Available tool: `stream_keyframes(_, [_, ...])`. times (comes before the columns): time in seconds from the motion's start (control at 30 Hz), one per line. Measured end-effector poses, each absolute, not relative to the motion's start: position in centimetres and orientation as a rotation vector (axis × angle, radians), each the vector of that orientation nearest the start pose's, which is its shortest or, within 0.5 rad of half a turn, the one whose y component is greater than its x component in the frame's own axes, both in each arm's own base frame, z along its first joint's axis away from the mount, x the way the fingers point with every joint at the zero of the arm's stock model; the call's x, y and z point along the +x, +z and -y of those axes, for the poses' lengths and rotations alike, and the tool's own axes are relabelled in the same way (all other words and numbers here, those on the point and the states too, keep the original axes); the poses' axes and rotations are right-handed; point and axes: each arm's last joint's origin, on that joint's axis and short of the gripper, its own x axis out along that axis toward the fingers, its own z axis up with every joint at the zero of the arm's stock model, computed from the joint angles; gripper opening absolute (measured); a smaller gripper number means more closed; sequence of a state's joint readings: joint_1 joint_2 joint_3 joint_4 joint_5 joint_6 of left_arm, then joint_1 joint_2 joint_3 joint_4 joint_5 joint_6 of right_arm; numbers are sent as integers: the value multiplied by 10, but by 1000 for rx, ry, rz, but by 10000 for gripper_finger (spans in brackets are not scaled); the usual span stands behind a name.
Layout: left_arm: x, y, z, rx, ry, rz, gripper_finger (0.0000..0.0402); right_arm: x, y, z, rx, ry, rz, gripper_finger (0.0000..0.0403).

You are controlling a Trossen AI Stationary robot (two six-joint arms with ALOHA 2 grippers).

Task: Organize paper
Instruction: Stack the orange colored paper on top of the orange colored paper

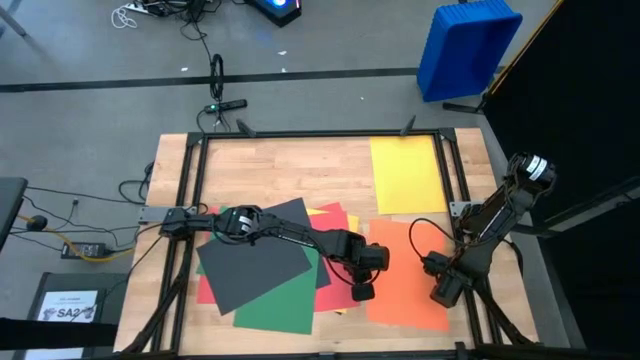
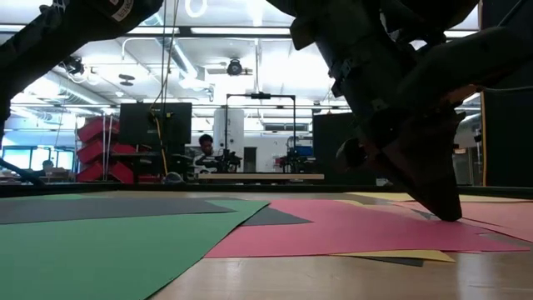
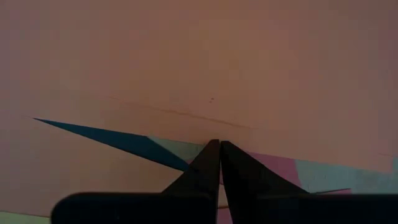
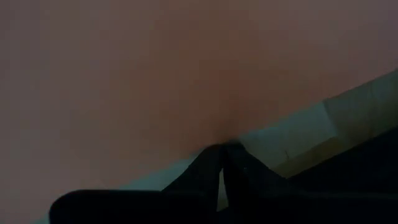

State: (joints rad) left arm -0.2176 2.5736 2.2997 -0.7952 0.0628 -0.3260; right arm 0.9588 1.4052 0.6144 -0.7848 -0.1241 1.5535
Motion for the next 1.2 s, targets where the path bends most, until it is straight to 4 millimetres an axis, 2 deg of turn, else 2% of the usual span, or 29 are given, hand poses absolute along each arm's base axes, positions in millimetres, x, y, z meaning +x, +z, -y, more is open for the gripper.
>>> stream_keyframes(1.0, [529, 152, 119, -219, -90, -1085, 0, 108, 136, -155, 461, -477, -1604, 0])
stream_keyframes(1.2, [528, 151, 119, -212, -89, -1099, 0, 107, 145, -154, 397, -534, -1601, 0])
